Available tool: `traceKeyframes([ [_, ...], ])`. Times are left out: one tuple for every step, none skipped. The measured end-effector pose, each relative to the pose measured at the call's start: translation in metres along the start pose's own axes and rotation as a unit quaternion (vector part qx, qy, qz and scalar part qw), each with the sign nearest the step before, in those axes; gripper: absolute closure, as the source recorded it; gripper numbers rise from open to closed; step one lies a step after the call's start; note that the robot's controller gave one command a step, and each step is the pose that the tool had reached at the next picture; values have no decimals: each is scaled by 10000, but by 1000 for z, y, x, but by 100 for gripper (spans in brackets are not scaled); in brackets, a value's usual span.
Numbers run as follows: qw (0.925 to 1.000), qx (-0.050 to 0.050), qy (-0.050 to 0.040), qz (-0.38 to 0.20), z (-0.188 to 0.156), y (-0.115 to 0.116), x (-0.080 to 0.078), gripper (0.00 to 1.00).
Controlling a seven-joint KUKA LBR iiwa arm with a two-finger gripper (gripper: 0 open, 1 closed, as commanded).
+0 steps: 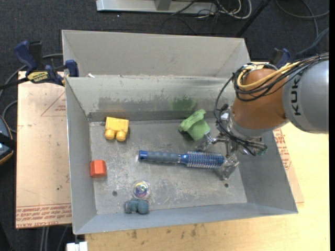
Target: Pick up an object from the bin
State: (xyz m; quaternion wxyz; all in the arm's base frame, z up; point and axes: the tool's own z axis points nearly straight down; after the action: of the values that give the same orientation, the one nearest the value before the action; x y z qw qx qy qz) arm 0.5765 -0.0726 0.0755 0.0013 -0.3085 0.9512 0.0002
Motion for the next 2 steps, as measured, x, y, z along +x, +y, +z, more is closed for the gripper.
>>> traceKeyframes([
  [10000, 19, -14, 11, -2, -2, -1, 100],
  [10000, 7, -10, 23, -26, -2, -2, 100],
])
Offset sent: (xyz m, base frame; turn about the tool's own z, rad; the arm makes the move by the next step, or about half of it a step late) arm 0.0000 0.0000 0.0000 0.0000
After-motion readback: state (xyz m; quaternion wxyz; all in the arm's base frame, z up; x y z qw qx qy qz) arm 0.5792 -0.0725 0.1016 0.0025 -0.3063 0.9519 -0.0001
